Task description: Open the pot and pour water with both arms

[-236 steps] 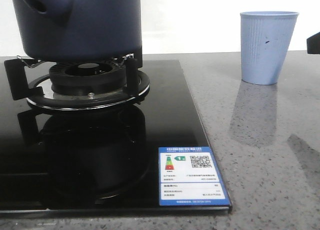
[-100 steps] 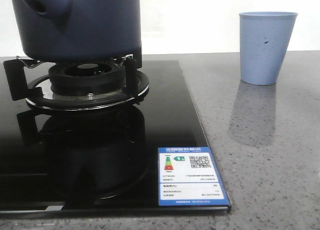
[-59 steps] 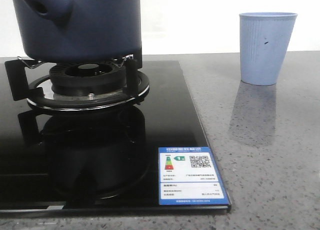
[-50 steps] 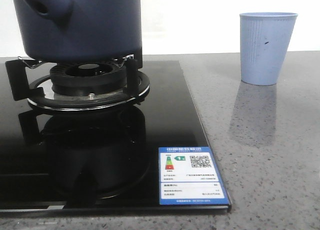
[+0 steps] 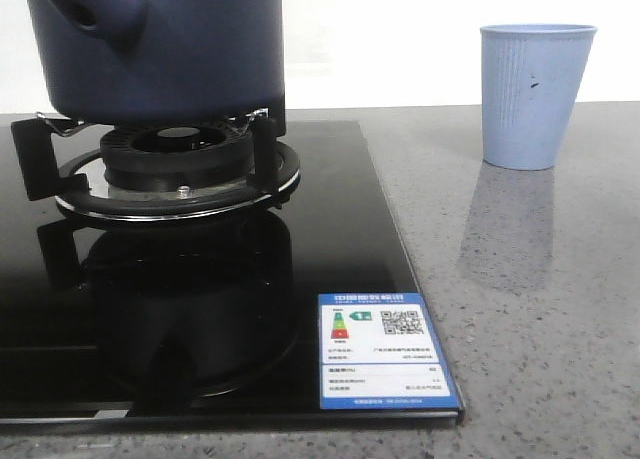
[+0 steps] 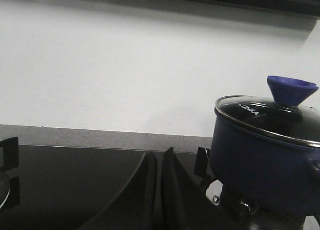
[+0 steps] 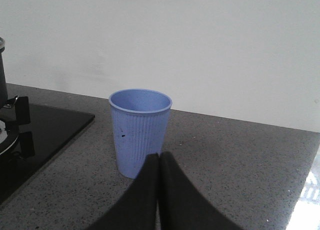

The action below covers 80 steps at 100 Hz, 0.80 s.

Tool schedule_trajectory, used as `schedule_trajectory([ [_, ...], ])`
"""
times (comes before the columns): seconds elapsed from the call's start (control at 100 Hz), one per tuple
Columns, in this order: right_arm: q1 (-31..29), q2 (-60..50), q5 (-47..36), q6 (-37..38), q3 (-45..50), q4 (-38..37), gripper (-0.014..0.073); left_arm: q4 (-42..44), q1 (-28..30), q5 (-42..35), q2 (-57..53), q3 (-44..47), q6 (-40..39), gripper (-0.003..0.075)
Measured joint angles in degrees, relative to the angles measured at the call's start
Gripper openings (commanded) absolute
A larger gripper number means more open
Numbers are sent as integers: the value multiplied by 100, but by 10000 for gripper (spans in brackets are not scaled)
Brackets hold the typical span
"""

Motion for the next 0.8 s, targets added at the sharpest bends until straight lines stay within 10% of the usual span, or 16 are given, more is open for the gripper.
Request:
schedule_trajectory([
  [0.59, 0, 0, 0, -20, 9, 0, -50, 49, 0, 0, 0, 0, 0, -16],
  [0.8, 0, 0, 0, -20, 9, 0, -50, 1784, 75, -305, 0, 409, -1166, -16],
])
